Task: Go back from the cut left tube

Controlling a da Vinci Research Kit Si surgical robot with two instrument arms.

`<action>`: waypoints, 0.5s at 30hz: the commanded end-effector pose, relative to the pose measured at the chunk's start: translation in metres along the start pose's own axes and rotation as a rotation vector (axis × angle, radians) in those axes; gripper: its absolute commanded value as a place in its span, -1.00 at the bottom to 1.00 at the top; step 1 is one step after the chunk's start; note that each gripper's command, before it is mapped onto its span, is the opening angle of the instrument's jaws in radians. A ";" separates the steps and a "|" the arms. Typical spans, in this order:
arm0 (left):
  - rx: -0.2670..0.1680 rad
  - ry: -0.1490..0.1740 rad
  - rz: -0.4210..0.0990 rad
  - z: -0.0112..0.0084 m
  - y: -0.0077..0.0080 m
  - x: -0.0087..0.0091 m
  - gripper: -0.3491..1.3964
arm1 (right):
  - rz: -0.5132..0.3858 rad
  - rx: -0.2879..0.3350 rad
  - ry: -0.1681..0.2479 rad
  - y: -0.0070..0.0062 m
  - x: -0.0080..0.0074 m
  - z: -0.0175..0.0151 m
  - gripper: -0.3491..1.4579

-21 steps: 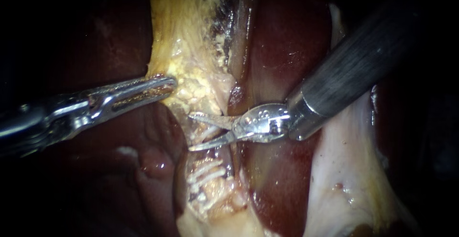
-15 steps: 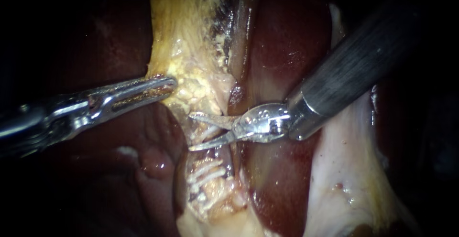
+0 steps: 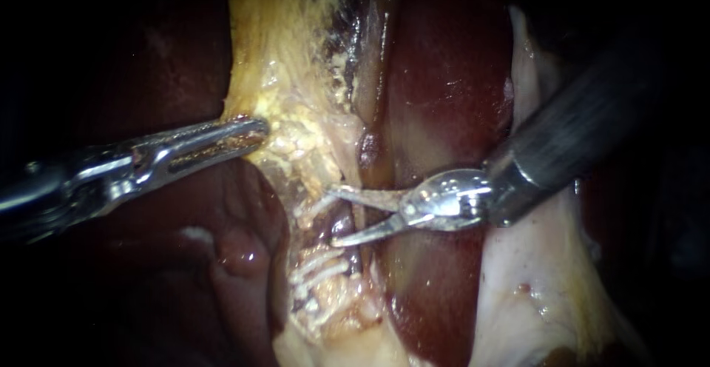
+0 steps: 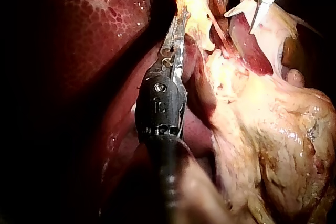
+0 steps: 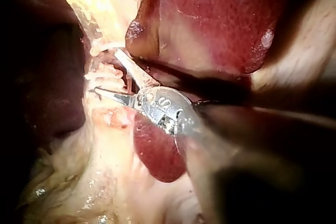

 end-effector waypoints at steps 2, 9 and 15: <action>0.001 0.000 0.000 0.0000 0.0000 0.0000 -1.00 | -0.014 0.002 0.003 0.0000 0.0003 -0.0009 0.76; 0.001 0.000 0.000 0.0001 0.0000 0.0000 -1.00 | -0.081 0.019 0.006 0.0002 0.0026 -0.0045 0.73; 0.000 0.000 0.000 0.0002 -0.0001 -0.0001 -1.00 | -0.124 0.001 0.014 0.0006 0.0038 -0.0061 0.73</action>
